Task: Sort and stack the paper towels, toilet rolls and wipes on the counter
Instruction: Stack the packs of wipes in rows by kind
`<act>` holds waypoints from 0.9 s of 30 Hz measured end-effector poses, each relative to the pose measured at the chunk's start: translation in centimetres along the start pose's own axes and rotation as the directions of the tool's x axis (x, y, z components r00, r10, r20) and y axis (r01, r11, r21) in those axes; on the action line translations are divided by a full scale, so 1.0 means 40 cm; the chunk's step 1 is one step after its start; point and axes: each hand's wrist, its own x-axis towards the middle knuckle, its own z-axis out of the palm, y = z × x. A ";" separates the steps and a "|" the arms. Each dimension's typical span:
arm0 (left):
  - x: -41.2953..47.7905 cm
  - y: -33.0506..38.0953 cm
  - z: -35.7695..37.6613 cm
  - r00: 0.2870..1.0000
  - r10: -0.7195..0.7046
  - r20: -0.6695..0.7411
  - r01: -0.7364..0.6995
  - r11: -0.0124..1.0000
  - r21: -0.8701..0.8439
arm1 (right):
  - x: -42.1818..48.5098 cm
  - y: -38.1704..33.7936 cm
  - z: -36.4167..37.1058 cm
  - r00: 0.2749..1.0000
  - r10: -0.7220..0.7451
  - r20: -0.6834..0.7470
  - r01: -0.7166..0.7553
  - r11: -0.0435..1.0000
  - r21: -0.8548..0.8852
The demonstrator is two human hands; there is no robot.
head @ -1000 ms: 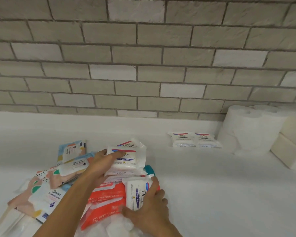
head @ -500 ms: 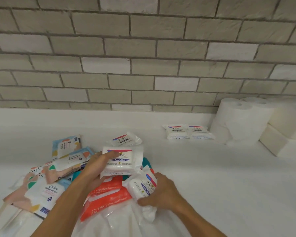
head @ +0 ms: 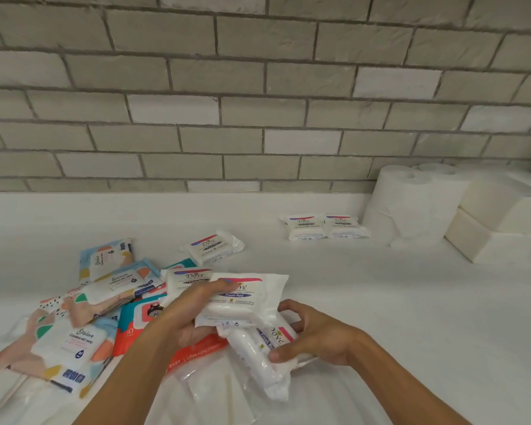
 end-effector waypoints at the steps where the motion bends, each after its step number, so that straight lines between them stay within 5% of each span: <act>1: -0.002 -0.003 0.005 1.000 -0.009 0.022 0.009 1.000 0.001 | -0.001 0.004 -0.005 1.000 -0.007 0.025 0.005 0.998 0.063; 10: -0.003 -0.039 0.028 0.997 0.040 -0.067 -0.055 0.969 -0.240 | 0.009 0.074 -0.012 0.988 0.081 -0.130 0.030 0.731 0.682; 15: 0.021 -0.053 0.061 0.990 0.076 -0.117 -0.106 0.957 -0.271 | -0.008 0.053 -0.003 0.951 0.137 -0.277 0.125 0.652 0.748; 27: 0.053 -0.068 0.163 0.983 0.135 -0.124 -0.163 0.955 -0.247 | -0.094 0.028 -0.078 0.984 -0.077 -0.161 0.172 0.655 0.736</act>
